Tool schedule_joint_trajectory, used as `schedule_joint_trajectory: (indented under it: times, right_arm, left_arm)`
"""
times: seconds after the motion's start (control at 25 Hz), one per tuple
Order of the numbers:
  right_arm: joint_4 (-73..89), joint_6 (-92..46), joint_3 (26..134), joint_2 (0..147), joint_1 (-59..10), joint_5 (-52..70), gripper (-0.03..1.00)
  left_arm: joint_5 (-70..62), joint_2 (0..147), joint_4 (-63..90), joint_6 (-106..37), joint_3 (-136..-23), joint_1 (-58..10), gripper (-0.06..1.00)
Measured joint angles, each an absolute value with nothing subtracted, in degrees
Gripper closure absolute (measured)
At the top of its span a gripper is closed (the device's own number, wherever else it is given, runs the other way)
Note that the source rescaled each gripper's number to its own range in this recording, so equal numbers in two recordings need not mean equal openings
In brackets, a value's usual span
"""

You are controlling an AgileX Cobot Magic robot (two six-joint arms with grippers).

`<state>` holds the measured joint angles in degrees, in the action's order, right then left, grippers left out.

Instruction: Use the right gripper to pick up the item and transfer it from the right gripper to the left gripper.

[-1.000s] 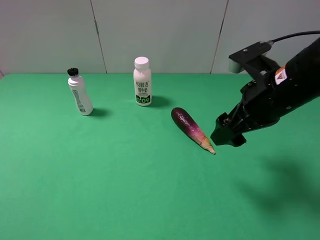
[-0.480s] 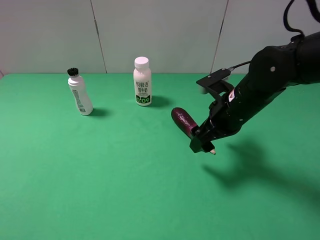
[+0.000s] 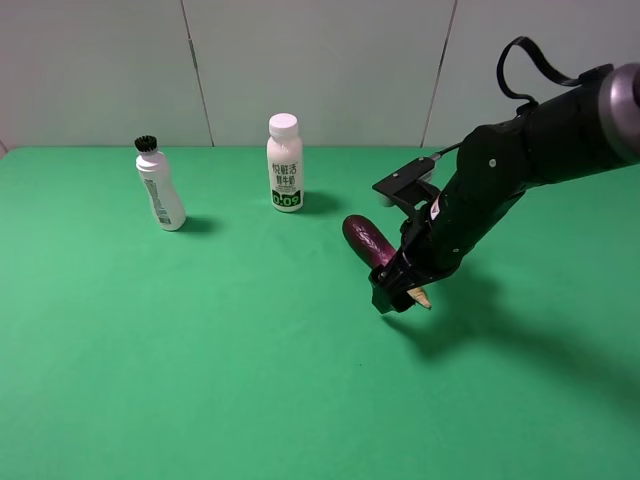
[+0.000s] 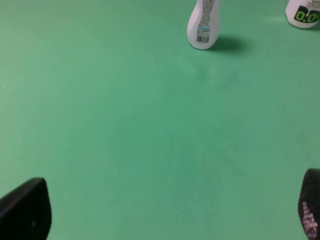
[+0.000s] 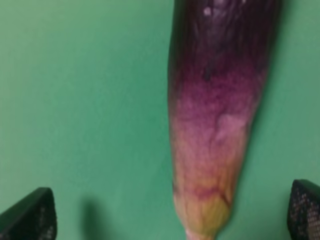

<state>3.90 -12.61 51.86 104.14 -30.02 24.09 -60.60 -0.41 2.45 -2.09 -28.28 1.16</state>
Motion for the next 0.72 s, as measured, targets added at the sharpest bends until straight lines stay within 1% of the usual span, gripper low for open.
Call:
schedule_joint_trajectory:
  times: [0.48, 0.56, 0.72]
  right_arm:
    - [3.9, -12.6, 51.9, 106.3, -30.0, 22.8, -0.03]
    - [3.9, -12.6, 51.9, 106.3, -30.0, 22.6, 0.07]
    - [3.9, -12.6, 51.9, 106.3, -30.0, 22.3, 0.41]
  left_arm:
    - [-60.6, -0.4, 2.4, -2.1, -28.3, 1.2, -0.04]
    - [-60.6, -0.4, 2.4, -2.1, -28.3, 1.2, -0.04]
    - [-60.6, -0.4, 2.4, -2.1, -28.3, 1.2, -0.04]
